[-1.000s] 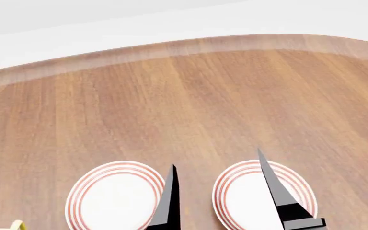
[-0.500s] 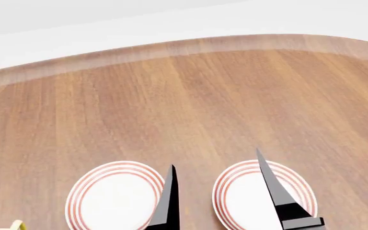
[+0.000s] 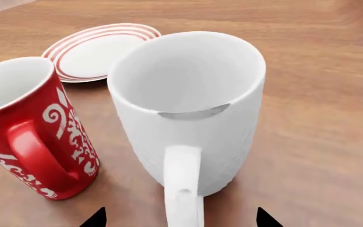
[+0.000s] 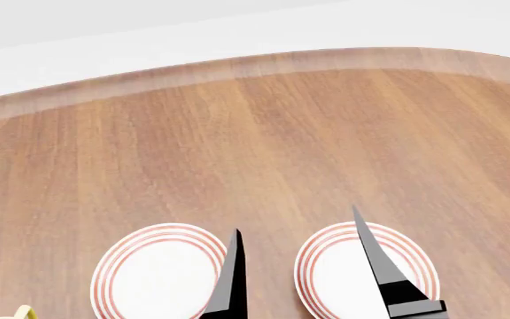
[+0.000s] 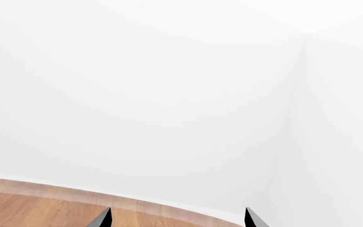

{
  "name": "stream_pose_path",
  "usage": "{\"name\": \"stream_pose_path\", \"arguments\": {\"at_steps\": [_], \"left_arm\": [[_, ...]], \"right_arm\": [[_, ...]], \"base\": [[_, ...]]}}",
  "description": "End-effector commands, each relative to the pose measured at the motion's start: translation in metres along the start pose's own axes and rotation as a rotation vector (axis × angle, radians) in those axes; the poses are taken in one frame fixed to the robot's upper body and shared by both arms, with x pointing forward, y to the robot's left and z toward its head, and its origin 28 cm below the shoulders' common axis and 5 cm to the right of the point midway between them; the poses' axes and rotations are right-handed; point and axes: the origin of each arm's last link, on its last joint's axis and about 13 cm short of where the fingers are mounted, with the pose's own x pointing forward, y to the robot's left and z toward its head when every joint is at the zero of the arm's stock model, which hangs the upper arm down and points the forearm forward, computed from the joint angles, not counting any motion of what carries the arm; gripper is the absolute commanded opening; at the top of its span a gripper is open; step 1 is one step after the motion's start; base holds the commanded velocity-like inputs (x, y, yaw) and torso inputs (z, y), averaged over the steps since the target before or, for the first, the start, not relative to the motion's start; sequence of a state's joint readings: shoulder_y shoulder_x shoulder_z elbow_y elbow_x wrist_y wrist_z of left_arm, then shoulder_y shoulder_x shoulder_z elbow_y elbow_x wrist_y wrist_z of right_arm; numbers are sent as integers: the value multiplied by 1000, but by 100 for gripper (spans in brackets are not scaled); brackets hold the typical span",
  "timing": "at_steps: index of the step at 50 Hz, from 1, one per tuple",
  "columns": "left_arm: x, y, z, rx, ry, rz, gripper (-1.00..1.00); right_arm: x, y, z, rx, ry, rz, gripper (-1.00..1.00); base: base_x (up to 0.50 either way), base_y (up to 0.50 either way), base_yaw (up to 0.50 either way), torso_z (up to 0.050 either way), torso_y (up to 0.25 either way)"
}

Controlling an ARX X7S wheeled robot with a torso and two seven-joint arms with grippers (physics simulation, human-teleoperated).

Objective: Put the white mug on the left plate.

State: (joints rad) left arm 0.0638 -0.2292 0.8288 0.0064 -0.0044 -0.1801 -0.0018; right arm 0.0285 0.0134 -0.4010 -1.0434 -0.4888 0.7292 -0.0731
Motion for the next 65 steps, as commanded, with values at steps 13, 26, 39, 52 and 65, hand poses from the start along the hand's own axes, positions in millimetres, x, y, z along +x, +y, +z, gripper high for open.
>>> {"name": "stream_pose_path", "arguments": {"at_steps": [13,26,39,52,65], "left_arm": [[7,0,2,10,-1,0,-100],[6,1,6,10,-7,-3,-100],[0,0,23,23,-48,-15,-100],[-11,5,62,48,-150,-18,-100],[-9,32,92,25,-206,51,-100]], "right_arm": [[0,1,-1,3,2,3,100],[1,1,-2,5,2,5,100],[1,1,-1,4,2,8,100],[1,1,0,3,0,10,100],[1,2,0,3,-1,12,100]], "base": [[0,0,0,0,0],[0,0,0,0,0],[0,0,0,0,0],[0,0,0,0,0],[0,0,0,0,1]]}}
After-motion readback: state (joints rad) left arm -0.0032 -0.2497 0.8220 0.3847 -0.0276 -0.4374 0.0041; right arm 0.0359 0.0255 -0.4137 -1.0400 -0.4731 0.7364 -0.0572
